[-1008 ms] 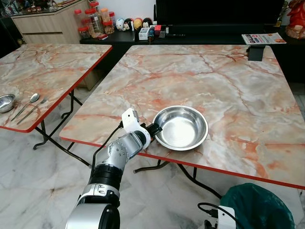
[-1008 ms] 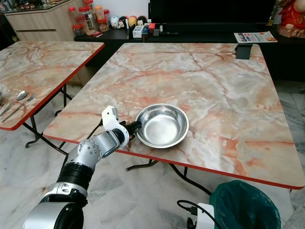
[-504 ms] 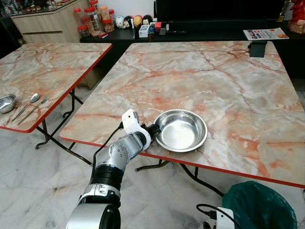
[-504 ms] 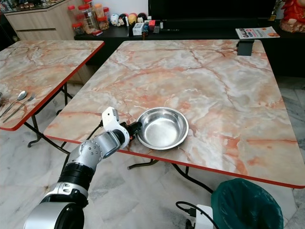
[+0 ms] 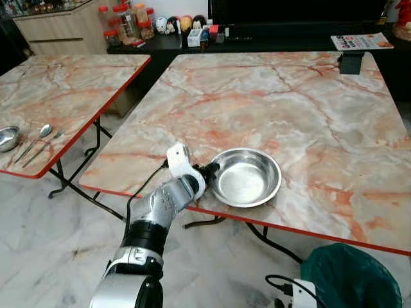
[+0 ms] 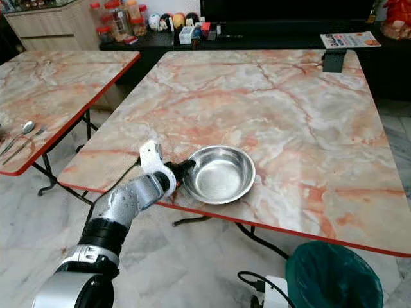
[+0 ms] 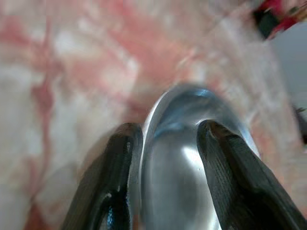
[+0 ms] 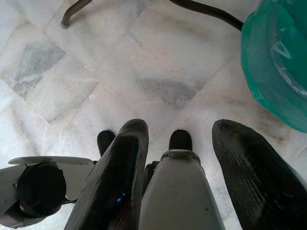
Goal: Setting the table
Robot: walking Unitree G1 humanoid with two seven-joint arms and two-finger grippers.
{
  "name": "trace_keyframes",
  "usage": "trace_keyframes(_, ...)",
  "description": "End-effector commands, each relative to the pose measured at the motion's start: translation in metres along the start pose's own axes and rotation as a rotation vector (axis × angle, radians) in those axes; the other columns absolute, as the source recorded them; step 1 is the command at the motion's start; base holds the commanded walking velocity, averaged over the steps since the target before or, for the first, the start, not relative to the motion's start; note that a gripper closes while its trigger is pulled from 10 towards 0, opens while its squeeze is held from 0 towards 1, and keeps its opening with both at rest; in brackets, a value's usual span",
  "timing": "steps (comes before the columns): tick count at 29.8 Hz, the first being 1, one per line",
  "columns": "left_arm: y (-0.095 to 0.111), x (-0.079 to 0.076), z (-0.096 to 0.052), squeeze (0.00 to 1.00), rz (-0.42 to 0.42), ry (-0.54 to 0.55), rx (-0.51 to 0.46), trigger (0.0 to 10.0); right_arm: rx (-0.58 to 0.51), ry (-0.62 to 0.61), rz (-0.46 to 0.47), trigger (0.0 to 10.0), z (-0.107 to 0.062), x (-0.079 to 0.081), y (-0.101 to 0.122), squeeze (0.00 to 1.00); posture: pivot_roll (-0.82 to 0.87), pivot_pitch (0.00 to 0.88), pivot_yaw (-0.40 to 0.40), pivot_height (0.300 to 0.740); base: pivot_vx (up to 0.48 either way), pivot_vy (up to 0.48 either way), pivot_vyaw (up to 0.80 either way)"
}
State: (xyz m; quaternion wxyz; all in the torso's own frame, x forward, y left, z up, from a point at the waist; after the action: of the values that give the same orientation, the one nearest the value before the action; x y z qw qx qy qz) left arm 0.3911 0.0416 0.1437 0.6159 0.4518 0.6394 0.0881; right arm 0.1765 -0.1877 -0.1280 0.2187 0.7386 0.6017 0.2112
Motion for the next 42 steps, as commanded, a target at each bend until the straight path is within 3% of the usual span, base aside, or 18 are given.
trace_keyframes(1,-0.002,-0.001,-0.005,0.00,-0.029,-0.021,0.004,10.0,-0.003,0.005,0.011,10.0,0.000,0.003,0.001,0.00,0.00,0.044,0.122,0.740,0.000,0.000,0.00)
trace_keyframes(6,0.008,0.003,-0.013,0.00,-0.029,-0.030,-0.024,10.0,-0.005,0.009,0.003,10.0,0.001,0.004,0.003,0.00,0.01,0.043,0.116,0.740,0.000,0.000,0.00)
trace_keyframes(11,0.018,0.018,-0.023,0.00,-0.011,0.011,-0.060,10.0,-0.009,0.014,-0.004,10.0,0.002,0.005,0.006,0.00,0.02,0.040,0.108,0.740,0.000,0.000,0.00)
trace_keyframes(12,0.027,0.023,-0.029,0.00,-0.003,0.019,-0.103,10.0,-0.010,0.015,-0.005,10.0,0.002,0.005,0.007,0.00,0.02,0.039,0.106,0.740,0.000,0.000,0.00)
trace_keyframes(16,0.033,0.025,-0.034,0.00,0.003,0.019,-0.128,10.0,-0.011,0.015,-0.006,10.0,0.002,0.005,0.007,0.00,0.02,0.039,0.106,0.740,0.000,0.000,0.00)
trace_keyframes(18,0.072,0.038,-0.057,0.00,0.127,0.049,-0.355,10.0,-0.014,0.015,-0.009,10.0,0.002,0.004,0.009,0.00,0.03,0.034,0.099,0.740,0.000,0.000,0.00)
trace_keyframes(19,0.097,0.053,-0.080,0.00,0.191,0.104,-0.508,10.0,-0.015,0.016,-0.014,10.0,0.002,0.004,0.010,0.00,0.03,0.035,0.095,0.740,0.000,0.000,0.00)
trace_keyframes(21,0.114,0.071,-0.099,0.00,0.247,0.204,-0.622,10.0,-0.016,0.017,-0.016,10.0,0.003,0.003,0.010,0.00,0.04,0.033,0.091,0.740,0.000,0.000,0.00)
trace_keyframes(22,0.126,0.090,-0.119,0.00,0.305,0.317,-0.697,10.0,-0.018,0.018,-0.018,10.0,0.003,0.003,0.011,0.00,0.05,0.032,0.085,0.740,0.000,0.000,0.00)
trace_keyframes(23,0.126,0.090,-0.119,0.00,0.305,0.317,-0.697,10.0,-0.018,0.018,-0.018,10.0,0.003,0.003,0.011,0.00,0.05,0.032,0.085,0.740,0.000,0.000,0.00)
trace_keyframes(24,0.136,0.109,-0.143,0.00,0.361,0.431,-0.774,10.0,-0.020,0.022,-0.024,10.0,0.003,0.003,0.012,0.00,0.06,0.031,0.077,0.740,0.000,0.000,0.00)
trace_keyframes(28,0.138,0.143,-0.182,0.00,0.528,0.646,-0.793,10.0,-0.022,0.030,-0.039,10.0,0.003,0.004,0.014,0.00,0.07,0.030,0.067,0.740,0.000,0.000,0.00)
trace_keyframes(30,0.135,0.159,-0.197,0.00,0.564,0.734,-0.777,10.0,-0.023,0.033,-0.044,10.0,0.004,0.005,0.016,0.00,0.08,0.028,0.064,0.740,0.000,0.000,0.00)
trace_keyframes(32,0.125,0.186,-0.214,0.00,0.583,0.839,-0.723,10.0,-0.025,0.035,-0.048,10.0,0.004,0.006,0.017,0.00,0.09,0.028,0.063,0.740,0.000,0.000,0.00)
trace_keyframes(39,0.125,0.186,-0.214,0.00,0.583,0.839,-0.723,10.0,-0.025,0.035,-0.048,10.0,0.004,0.006,0.017,0.00,0.09,0.028,0.063,0.740,0.000,0.000,0.00)
trace_keyframes(40,0.118,0.199,-0.222,0.00,0.589,0.888,-0.689,10.0,-0.026,0.036,-0.050,10.0,0.004,0.006,0.018,0.00,0.09,0.026,0.063,0.740,0.000,0.000,0.00)
trace_keyframes(41,-0.013,0.280,-0.210,0.00,0.561,0.917,-0.046,10.0,-0.016,0.040,-0.060,10.0,0.003,0.006,0.014,0.00,0.08,0.013,0.063,0.740,0.000,0.000,0.00)
trace_keyframes(42,-0.060,0.296,-0.222,0.00,0.521,0.914,0.152,10.0,-0.013,0.040,-0.062,10.0,0.003,0.006,0.012,0.00,0.08,0.013,0.063,0.740,0.000,0.000,0.00)
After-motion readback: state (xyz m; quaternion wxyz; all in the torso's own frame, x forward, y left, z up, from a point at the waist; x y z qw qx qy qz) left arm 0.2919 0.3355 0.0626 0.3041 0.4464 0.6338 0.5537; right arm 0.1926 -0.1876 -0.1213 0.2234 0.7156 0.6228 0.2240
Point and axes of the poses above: a point about 5 cm out from each wrist's last joint towards the gripper, its own z axis pointing out of the wrist towards the gripper, its own y axis along the axis of the wrist's last joint, x = y × z, the point moved 4 cm from there along z, pointing out of the wrist towards the gripper, and after that the axes turned 1 degree about -z, right-handed, at the moved point
